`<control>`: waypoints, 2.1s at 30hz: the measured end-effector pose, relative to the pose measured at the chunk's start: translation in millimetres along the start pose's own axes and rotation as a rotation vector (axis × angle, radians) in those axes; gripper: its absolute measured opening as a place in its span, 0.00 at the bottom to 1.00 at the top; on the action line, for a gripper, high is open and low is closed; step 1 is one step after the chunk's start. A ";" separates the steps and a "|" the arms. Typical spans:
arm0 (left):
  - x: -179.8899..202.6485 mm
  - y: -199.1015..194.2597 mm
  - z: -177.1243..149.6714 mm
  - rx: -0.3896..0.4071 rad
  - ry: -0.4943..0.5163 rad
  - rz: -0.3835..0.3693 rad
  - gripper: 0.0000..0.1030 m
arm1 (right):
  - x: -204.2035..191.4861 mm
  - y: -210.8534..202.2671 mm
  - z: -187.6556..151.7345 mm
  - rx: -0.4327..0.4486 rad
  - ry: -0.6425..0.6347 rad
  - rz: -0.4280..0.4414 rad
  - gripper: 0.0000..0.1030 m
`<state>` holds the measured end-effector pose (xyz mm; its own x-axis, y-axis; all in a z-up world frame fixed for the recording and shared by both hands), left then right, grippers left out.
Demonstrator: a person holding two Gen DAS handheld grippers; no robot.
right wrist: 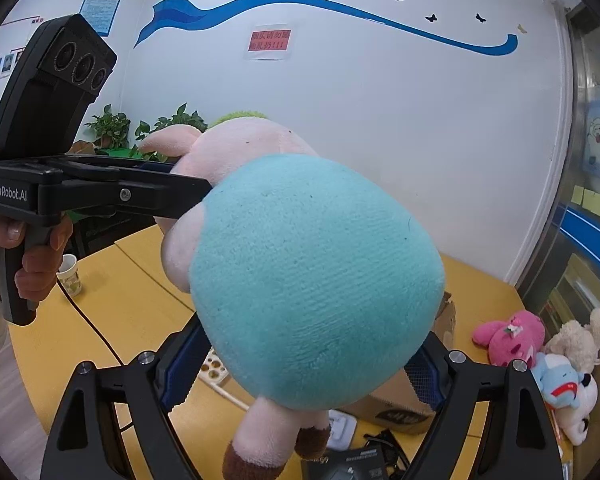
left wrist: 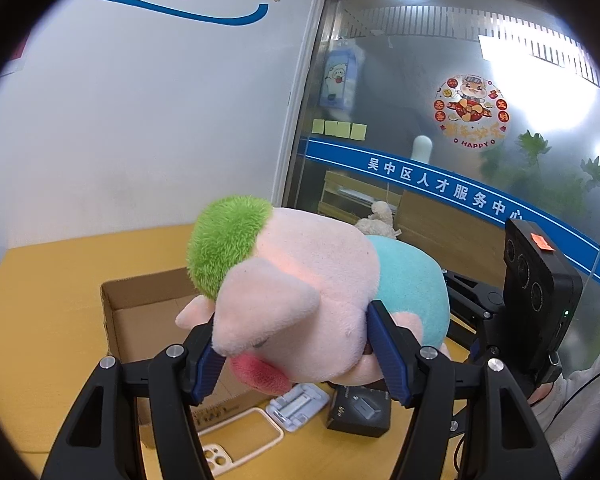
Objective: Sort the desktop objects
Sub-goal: 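Carry the plush pig with both grippers over into the cardboard box, then open both grippers to drop the pig inside the box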
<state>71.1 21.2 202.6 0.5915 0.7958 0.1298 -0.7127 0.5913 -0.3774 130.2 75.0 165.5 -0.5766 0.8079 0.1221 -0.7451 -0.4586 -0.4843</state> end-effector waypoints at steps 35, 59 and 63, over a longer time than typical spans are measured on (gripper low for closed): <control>-222.4 192.3 6.8 -0.173 -0.270 0.166 0.63 | 140.2 302.0 54.2 -0.206 -0.160 0.481 0.83; -282.9 258.9 -75.3 -0.450 -0.391 0.414 0.63 | 216.4 435.6 -58.9 -0.426 0.047 0.444 1.00; -271.6 213.2 -57.2 -0.381 -0.327 0.461 0.63 | 229.4 386.0 -34.0 -0.392 0.086 0.347 1.00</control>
<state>-219.9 -76.3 34.5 0.0721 0.9894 0.1261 -0.6463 0.1427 -0.7497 -278.2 95.9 -22.9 -0.7250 0.6685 -0.1661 -0.3248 -0.5444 -0.7734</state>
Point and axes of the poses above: each gripper's, at about its wrist camera, not at the fingertips, and y roughly the way its jaws point, x to its right, z to its top, the point moved 7 cm from there along y, roughly the way its jaws point, and after that the axes turned 9 degrees about z, right-handed, at the moved point
